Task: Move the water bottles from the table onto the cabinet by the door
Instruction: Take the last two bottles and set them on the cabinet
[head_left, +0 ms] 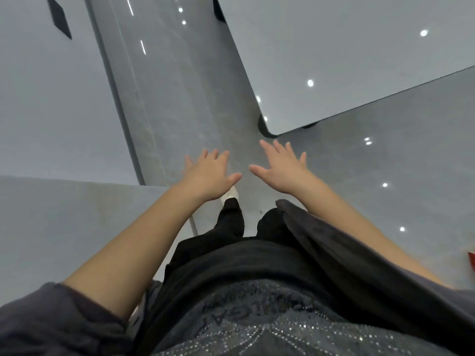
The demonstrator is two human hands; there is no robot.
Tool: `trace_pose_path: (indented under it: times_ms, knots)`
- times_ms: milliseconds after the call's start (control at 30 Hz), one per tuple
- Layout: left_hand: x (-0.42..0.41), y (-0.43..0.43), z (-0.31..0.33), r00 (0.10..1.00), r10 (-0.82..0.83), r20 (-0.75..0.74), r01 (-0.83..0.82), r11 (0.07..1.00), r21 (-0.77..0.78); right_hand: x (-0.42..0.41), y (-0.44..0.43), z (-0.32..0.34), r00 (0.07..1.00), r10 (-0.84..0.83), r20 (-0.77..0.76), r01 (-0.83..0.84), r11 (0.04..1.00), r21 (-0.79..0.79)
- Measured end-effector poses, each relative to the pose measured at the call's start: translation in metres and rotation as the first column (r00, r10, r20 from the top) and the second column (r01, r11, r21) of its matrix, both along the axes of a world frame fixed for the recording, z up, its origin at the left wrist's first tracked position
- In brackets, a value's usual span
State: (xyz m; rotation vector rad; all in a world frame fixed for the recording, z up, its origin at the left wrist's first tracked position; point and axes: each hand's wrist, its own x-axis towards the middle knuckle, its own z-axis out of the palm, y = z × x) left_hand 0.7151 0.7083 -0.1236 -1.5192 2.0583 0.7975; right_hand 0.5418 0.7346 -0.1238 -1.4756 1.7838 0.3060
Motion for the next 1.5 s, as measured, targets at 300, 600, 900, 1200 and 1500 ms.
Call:
trace_pose_path:
  times_ms: [300,600,900,1200,1500]
  knots:
    - [0.021,-0.112,0.013,0.998,0.046,-0.036,-0.046,0.999,-0.008,0.015,-0.110,0.000,0.997,-0.058,0.054,0.060,0.998,-0.036]
    - [0.025,-0.262,0.006,0.993,0.040,-0.108,-0.046,0.998,-0.053,0.007,-0.262,-0.014,0.985,-0.143,0.093,0.153,0.982,-0.110]
    - [0.015,-0.440,0.007,0.982,-0.184,-0.049,0.185,0.983,0.007,-0.016,-0.432,-0.017,0.956,-0.284,0.078,0.290,0.952,-0.092]
    - [-0.028,-0.563,-0.005,0.943,-0.299,-0.144,0.307,0.951,0.034,-0.047,-0.524,-0.013,0.910,-0.415,-0.002,0.412,0.904,-0.109]
    - [-0.128,-0.710,-0.034,0.708,-0.661,-0.248,0.654,0.747,-0.122,-0.079,-0.584,-0.021,0.585,-0.810,0.039,0.810,0.581,-0.074]
